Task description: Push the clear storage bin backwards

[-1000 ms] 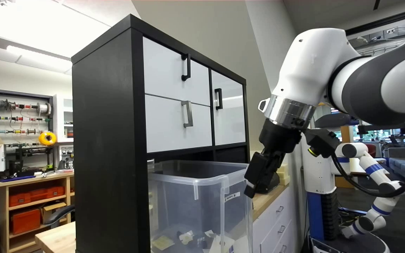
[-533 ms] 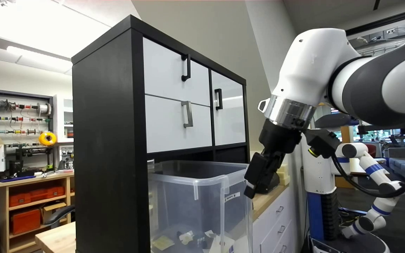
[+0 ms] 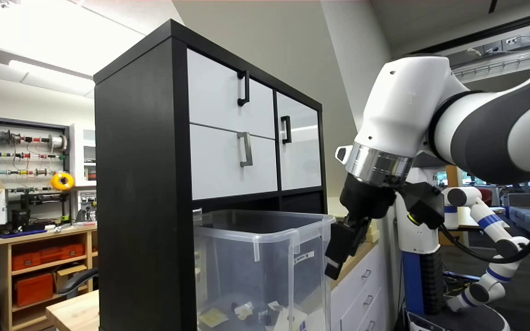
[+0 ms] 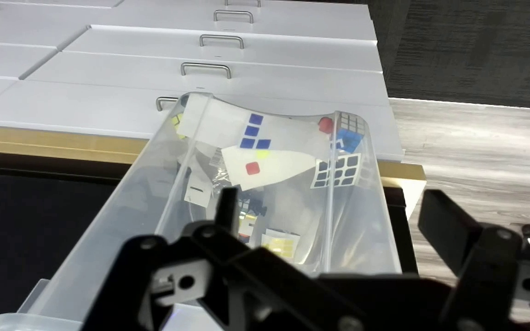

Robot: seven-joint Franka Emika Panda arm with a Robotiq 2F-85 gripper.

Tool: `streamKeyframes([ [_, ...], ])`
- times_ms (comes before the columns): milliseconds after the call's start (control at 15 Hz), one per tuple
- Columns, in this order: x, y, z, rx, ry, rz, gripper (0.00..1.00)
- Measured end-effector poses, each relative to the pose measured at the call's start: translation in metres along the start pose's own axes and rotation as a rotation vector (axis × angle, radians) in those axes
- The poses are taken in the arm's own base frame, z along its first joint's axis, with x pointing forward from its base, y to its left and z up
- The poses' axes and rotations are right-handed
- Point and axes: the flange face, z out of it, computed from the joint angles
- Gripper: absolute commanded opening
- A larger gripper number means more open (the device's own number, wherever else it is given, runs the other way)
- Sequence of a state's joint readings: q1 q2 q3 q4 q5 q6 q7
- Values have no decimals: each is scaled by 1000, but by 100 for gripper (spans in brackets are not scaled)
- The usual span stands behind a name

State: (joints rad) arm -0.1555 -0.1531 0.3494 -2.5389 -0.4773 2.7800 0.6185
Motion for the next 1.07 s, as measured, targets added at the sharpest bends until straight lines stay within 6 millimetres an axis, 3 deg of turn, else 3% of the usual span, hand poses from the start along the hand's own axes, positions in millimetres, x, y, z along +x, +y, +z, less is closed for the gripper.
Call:
streamKeyframes([
  [267, 1, 1, 11, -15, 22, -14, 100],
  [667, 22, 2, 35, -21, 57, 27, 100],
  [733, 26, 2, 39, -22, 61, 35, 95],
  [800, 30, 3, 43, -22, 64, 46, 72],
  [933, 39, 5, 51, -22, 74, 62, 68],
  [1067, 47, 8, 58, -26, 86, 74, 54],
])
